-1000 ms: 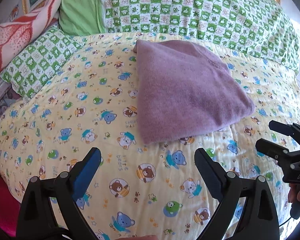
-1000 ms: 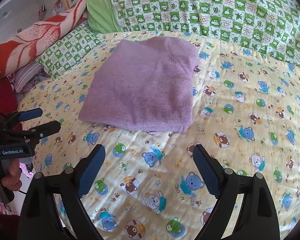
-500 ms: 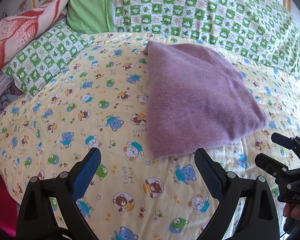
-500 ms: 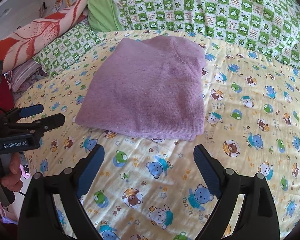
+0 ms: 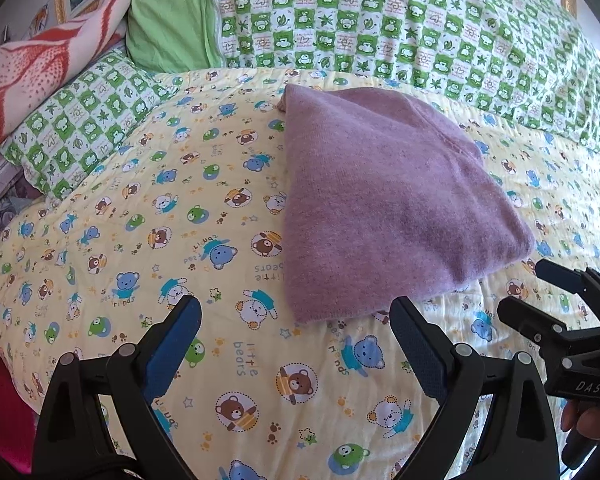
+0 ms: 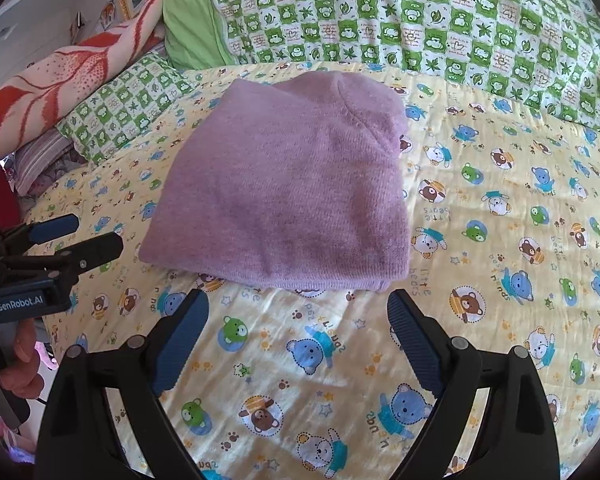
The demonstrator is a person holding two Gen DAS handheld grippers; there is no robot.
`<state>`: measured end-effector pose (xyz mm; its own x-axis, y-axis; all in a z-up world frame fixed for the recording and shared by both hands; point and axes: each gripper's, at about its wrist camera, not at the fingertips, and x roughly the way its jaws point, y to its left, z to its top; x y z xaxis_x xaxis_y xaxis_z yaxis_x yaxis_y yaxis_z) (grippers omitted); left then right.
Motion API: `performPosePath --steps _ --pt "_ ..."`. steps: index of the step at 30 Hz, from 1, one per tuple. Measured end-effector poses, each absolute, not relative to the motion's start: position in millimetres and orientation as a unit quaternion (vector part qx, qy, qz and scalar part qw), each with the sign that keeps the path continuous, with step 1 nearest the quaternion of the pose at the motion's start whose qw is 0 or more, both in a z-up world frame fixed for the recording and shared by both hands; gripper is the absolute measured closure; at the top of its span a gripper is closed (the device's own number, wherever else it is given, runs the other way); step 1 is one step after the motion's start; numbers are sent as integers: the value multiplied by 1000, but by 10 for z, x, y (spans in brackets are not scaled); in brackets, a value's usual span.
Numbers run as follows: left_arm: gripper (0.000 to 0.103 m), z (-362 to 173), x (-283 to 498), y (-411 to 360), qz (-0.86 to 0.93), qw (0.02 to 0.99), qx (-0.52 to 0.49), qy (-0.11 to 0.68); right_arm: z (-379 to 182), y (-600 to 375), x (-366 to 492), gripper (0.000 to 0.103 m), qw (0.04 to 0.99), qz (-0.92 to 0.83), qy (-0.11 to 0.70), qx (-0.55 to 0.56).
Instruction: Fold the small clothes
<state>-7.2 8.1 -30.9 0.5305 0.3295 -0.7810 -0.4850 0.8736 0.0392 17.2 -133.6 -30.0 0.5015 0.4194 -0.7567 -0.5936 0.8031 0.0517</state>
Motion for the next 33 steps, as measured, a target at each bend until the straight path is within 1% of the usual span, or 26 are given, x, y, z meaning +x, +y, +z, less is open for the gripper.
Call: performPosePath --steps 33 --pt "7 -282 120 204 244 866 -81 428 -203 -1305 331 10 860 302 401 -95"
